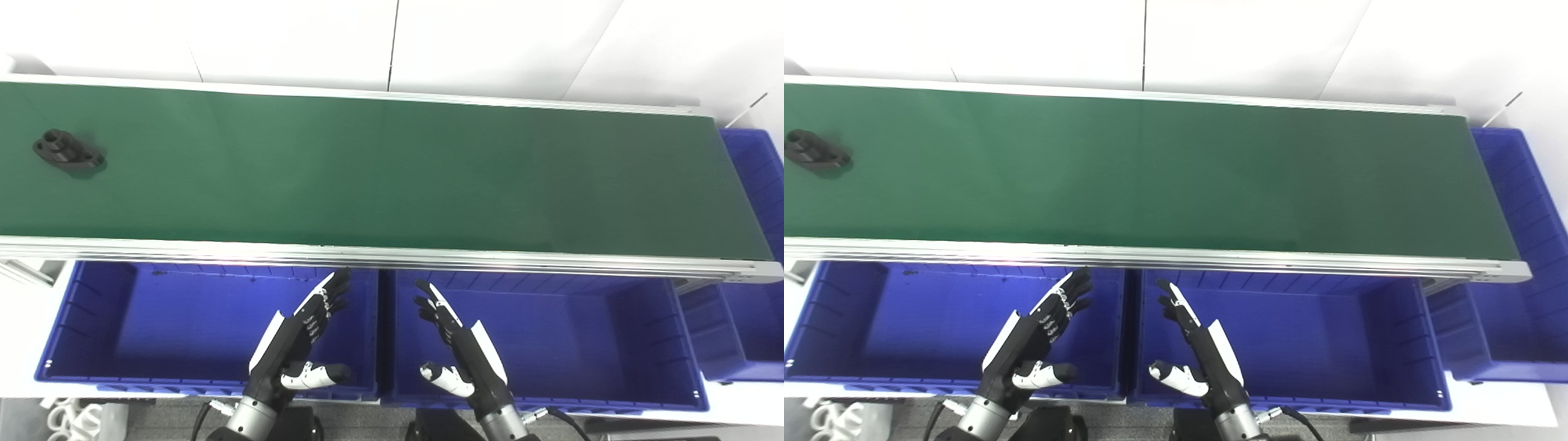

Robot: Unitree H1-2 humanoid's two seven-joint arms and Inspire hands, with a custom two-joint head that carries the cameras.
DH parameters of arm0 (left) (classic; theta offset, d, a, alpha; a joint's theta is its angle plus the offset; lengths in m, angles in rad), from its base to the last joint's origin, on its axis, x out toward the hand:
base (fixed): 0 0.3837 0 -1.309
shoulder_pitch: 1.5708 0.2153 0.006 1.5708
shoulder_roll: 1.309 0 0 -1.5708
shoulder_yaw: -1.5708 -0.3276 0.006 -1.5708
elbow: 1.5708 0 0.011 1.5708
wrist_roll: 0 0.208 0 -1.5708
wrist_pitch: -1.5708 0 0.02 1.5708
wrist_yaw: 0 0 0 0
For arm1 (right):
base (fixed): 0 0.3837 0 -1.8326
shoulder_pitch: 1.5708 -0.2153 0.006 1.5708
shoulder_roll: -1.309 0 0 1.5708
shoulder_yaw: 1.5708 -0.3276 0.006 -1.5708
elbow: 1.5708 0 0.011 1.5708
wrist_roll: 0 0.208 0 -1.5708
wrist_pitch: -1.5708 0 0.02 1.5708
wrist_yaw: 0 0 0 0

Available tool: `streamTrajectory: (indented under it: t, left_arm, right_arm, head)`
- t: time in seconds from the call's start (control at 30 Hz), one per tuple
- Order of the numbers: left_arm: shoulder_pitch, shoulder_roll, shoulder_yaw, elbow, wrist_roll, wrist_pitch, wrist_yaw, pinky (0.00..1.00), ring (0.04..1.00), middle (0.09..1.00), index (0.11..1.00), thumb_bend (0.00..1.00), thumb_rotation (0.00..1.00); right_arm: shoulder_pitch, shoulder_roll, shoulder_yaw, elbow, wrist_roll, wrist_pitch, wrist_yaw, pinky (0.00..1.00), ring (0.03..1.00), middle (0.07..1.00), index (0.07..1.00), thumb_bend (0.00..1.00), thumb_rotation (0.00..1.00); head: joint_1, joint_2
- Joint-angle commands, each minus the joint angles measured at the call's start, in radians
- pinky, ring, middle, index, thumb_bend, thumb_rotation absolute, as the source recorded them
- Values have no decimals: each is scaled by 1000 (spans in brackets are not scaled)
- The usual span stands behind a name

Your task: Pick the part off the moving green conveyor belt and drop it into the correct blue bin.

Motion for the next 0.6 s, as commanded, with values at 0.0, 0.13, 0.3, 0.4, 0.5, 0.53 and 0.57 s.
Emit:
streamTrajectory:
  t: [0.0, 0.13, 0.3, 0.4, 0.5, 0.53, 0.57]
  left_arm:
    - [-5, -6, -1, -13, -4, -44, -13, 919, 955, 960, 922, 919, 564]
    - [-5, -6, 0, -12, 0, -44, -10, 916, 954, 961, 923, 912, 565]
    - [-5, -8, 0, -9, -8, -44, -14, 916, 953, 958, 921, 906, 557]
    - [-6, -8, 0, -8, -5, -44, -13, 910, 947, 955, 920, 899, 557]
    - [-6, -8, 1, -6, -4, -44, -13, 909, 947, 956, 919, 902, 561]
    - [-7, -9, 1, -6, -2, -44, -12, 909, 948, 956, 920, 902, 566]
    - [-7, -9, 1, -6, -2, -44, -13, 909, 947, 956, 920, 903, 568]
  right_arm:
    - [-5, 2, 3, -16, 1, -59, -3, 896, 934, 988, 969, 1000, 874]
    - [-5, 2, 5, -15, -3, -59, -5, 894, 937, 987, 972, 1000, 872]
    - [-6, 0, 5, -12, 3, -59, 2, 904, 941, 988, 977, 1000, 871]
    - [-6, 1, 5, -11, 2, -59, 2, 908, 944, 989, 975, 1000, 872]
    - [-5, 0, 5, -12, 2, -59, 2, 908, 944, 989, 974, 1000, 870]
    - [-5, 0, 5, -12, 3, -59, 4, 908, 944, 989, 975, 1000, 870]
    - [-5, -1, 5, -12, 5, -59, 6, 910, 944, 989, 976, 1000, 870]
  head:
    - [1, -1]
    - [1, -1]
    - [2, -1]
    - [1, 1]
    - [1, 1]
    - [1, 1]
    - [2, 2]
